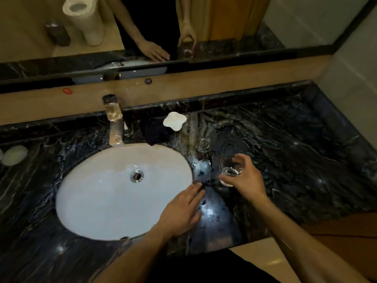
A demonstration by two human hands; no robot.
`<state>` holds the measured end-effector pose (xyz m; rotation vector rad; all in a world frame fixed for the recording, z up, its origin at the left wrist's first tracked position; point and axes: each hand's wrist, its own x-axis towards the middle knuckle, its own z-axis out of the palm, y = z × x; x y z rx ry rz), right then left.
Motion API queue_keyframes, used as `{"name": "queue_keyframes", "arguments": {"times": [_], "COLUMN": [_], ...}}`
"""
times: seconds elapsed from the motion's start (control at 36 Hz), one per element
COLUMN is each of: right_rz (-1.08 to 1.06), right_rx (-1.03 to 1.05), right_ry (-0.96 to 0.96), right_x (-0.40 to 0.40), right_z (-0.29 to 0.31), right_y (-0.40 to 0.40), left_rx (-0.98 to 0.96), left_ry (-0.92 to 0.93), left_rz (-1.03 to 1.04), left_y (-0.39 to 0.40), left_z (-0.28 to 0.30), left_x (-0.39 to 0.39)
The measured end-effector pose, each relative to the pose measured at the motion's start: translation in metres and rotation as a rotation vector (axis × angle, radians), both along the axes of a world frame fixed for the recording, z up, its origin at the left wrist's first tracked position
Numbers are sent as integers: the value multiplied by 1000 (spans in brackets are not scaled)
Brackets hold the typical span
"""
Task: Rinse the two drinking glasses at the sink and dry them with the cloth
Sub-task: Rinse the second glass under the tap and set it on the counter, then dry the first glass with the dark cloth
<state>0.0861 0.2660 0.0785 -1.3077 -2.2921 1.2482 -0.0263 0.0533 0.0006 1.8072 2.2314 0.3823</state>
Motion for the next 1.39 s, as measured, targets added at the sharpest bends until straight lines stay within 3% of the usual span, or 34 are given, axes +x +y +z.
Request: {"name": "queue_keyframes", "arguments": {"times": [0.25,0.56,1.0,1.14,1.22,1.31,1.39], "right_rz": [14,99,30,16,-21,-43,-16], "right_rx": [-58,-70,-80,-6,165,335,283], "right_ry": [138,105,36,-38,-75,27,109], "right_x": [19,11,8,7,4,-8,-28], "right_z": [-17,-29,-27,-22,-11,1,6], "right_y": [57,72,65,62,51,28,1], "left_rx": [-136,-103,-41,-8,32,100,139], "left_ry": [81,141,39,36,-29,-78,-83], "left_rz": [93,112,68,-76,-137,-69,85], "left_y": [14,15,12,3,0,0,5], "left_z": [-15,-10,-12,-15,-13,-5,0], "left_x": [37,38,31,9,-9,-35,-72]}}
